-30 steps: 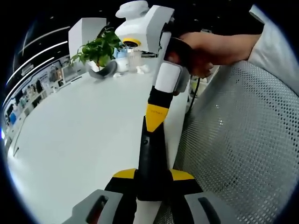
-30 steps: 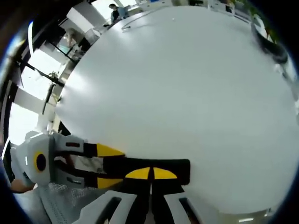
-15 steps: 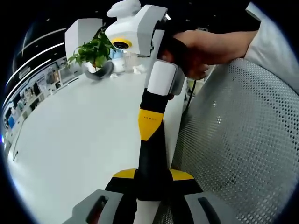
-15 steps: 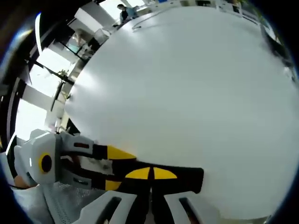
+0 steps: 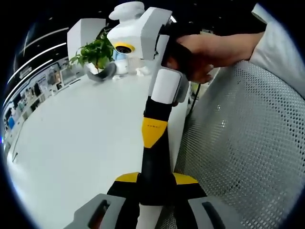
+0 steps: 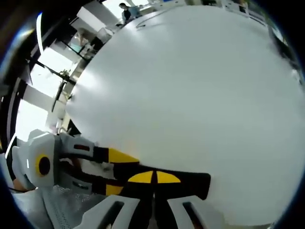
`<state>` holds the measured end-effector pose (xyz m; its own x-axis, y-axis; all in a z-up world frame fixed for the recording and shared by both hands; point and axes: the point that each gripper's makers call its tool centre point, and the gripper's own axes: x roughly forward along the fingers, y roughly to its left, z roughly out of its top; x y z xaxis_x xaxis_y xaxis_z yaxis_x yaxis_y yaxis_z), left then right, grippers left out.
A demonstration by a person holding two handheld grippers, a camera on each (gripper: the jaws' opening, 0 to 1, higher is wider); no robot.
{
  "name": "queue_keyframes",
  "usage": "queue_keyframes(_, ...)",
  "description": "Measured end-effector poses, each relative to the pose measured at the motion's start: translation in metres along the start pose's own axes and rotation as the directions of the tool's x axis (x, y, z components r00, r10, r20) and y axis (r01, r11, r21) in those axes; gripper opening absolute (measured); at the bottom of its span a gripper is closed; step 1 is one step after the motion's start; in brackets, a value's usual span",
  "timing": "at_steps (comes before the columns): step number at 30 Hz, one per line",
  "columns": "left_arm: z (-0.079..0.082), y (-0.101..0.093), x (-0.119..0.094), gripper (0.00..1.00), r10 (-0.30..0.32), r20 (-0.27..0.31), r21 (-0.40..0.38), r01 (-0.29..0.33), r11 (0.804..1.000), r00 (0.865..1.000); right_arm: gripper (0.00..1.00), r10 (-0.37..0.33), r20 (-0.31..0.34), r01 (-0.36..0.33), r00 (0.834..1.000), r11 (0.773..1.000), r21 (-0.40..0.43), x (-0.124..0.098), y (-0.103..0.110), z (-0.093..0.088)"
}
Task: Press the specified remote control buttons in sequence, fully releasing each button before pressing the next.
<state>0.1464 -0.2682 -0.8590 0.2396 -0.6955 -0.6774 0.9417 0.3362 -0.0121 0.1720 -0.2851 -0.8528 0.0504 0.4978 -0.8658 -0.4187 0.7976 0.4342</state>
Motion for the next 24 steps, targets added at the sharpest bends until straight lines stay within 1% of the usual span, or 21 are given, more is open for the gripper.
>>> queue_keyframes(3, 0.0001, 0.0004, 0.0, 0.24, 0.0, 0.001, -0.007, 0.0, 1.0, 1.0, 0.0, -0.022, -0.053, 0.023, 0.998, 1.0, 0.012, 0.0019, -0.0013, 0.0006)
queue_keyframes(6, 0.0, 0.0003, 0.0, 0.24, 0.002, 0.002, -0.01, -0.002, 1.0, 1.0, 0.0, -0.033, -0.087, 0.036, 0.996, 0.999, 0.029, 0.0027, -0.0021, 0.0007)
queue_keyframes(8, 0.0, 0.0004, 0.0, 0.24, 0.003, 0.003, -0.013, -0.003, 1.0, 1.0, 0.0, -0.032, -0.104, 0.037, 0.994, 0.999, 0.04, 0.0033, -0.003, 0.0008)
queue_keyframes(11, 0.0001, 0.0003, 0.0, 0.24, 0.003, 0.003, -0.011, -0.003, 1.0, 1.0, 0.0, -0.011, -0.159, 0.026, 0.987, 0.995, 0.096, 0.0035, -0.0038, -0.0001)
queue_keyframes(14, 0.0001, 0.0002, 0.0, 0.25, 0.007, 0.004, -0.01, -0.007, 1.0, 1.0, 0.0, -0.011, -0.188, 0.029, 0.982, 0.995, 0.094, 0.0045, -0.0037, 0.0005)
queue_keyframes(16, 0.0, 0.0002, 0.0, 0.25, 0.009, 0.004, -0.006, -0.009, 1.0, 1.0, 0.0, -0.019, -0.188, 0.036, 0.982, 0.996, 0.087, 0.0033, -0.0022, -0.0009)
queue_keyframes(19, 0.0, 0.0003, 0.0001, 0.25, 0.009, 0.003, -0.001, -0.009, 1.0, 1.0, 0.0, -0.033, -0.164, 0.046, 0.986, 0.996, 0.075, 0.0017, -0.0017, -0.0021)
queue_keyframes(22, -0.0001, 0.0003, 0.0001, 0.25, 0.011, 0.002, 0.004, -0.011, 1.0, 1.0, 0.0, -0.02, -0.13, 0.032, 0.991, 0.996, 0.089, 0.0009, -0.0031, -0.0021)
queue_keyframes(24, -0.0001, 0.0001, 0.0, 0.25, 0.01, 0.002, 0.004, -0.01, 1.0, 1.0, 0.0, -0.017, -0.129, 0.03, 0.991, 0.994, 0.102, 0.0005, -0.0025, -0.0021)
